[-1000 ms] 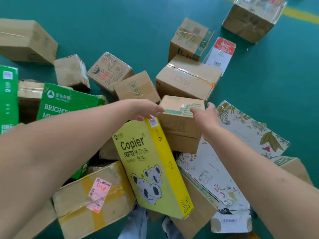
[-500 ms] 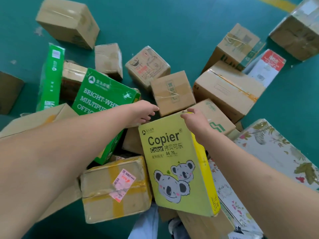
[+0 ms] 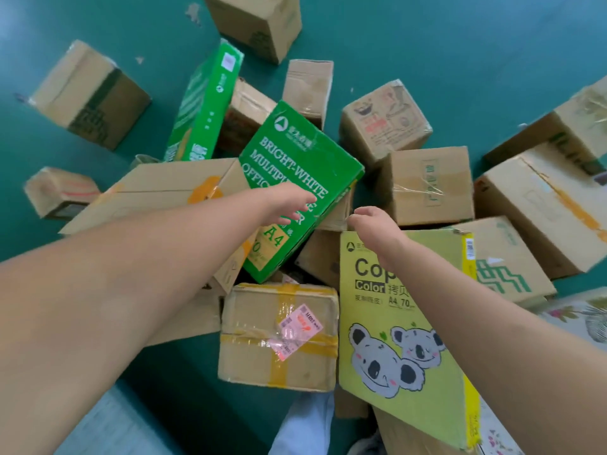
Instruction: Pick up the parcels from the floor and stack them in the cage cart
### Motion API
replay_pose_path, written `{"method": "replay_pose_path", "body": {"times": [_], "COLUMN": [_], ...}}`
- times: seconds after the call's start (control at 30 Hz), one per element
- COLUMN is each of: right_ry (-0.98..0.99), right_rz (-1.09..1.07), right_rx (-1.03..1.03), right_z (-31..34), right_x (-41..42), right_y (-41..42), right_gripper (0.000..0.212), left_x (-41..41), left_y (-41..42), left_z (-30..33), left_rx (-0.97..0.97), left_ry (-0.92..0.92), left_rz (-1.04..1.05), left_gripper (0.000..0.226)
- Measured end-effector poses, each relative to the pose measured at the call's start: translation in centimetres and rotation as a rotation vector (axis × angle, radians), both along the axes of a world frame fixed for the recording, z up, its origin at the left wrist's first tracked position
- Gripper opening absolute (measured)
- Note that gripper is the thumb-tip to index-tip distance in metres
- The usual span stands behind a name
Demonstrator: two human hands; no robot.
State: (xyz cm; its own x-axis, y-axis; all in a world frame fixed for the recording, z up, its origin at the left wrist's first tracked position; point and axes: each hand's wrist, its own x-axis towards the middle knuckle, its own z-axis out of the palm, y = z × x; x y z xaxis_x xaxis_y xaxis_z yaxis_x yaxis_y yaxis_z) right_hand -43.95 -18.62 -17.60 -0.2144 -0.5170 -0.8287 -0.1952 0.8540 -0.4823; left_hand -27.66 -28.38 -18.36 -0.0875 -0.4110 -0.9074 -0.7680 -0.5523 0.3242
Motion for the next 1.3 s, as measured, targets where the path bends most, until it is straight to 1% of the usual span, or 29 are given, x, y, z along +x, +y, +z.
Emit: {"method": "replay_pose_path", "body": {"times": [0.07,0.2,0.3,0.4,0.43,0.53,0.67,0.77,0.9,0.97,1.1,1.17,1.3], "right_ry": [-0.005,-0.016,-0.048,-0.039,-0.038,-0.042,-0.022,-0.058,-0.017,-0.013,0.011,0.040,0.055], "right_rz": [0.052,0.145,0.221,0.297,0.322,0.391,0.451,0.392,0.362,0.324,0.313,0.302,0.278], "right_rx": [-0.009,-0.010,-0.007,-0.009,0.001,0.021,-0.009,0.000,0.060,0.135,0.197,0.233,0.270], "right_z": [0.1,0.8,1.8,4.6,5.3,7.9,10.1,9.4,5.7,3.5,0.7,-0.7,-1.9], "right_x": [2.1,6.4,9.2,11.9,12.5,15.0,18.5,21.1,23.6,24.4,24.5,23.7,23.0], "right_y": [0.0,1.0,2.9,5.9,6.7,8.1,8.1,7.7,8.0,9.4,12.3,13.5,15.6], "right_gripper": [0.044,0.042,0.041,0.026,0.028,0.042,0.041,0.037,0.038,0.037,0.040,0.043,0.038], "left_x": [2.4,7.1,10.8,14.6,15.8,20.0,25.4,28.8,31.3,31.5,30.5,29.7,29.2], "left_y": [0.6,2.7,5.9,9.5,10.5,13.0,14.4,14.5,15.6,16.9,19.1,20.1,21.2], "left_z": [0.2,1.3,3.2,6.0,7.1,10.3,12.2,11.1,6.9,4.3,-0.1,-1.2,-2.7], "left_rx": [-0.010,-0.030,-0.075,-0.096,-0.108,-0.122,-0.137,-0.108,-0.036,0.023,0.058,0.085,0.078], "left_ry": [0.009,0.038,0.060,0.101,0.110,0.104,0.061,-0.005,-0.081,-0.106,-0.072,-0.052,-0.045], "left_rz": [0.065,0.166,0.254,0.362,0.397,0.477,0.507,0.495,0.443,0.403,0.375,0.370,0.349], "left_gripper": [0.048,0.048,0.036,0.022,0.022,0.032,0.044,0.046,0.044,0.044,0.047,0.046,0.042]}}
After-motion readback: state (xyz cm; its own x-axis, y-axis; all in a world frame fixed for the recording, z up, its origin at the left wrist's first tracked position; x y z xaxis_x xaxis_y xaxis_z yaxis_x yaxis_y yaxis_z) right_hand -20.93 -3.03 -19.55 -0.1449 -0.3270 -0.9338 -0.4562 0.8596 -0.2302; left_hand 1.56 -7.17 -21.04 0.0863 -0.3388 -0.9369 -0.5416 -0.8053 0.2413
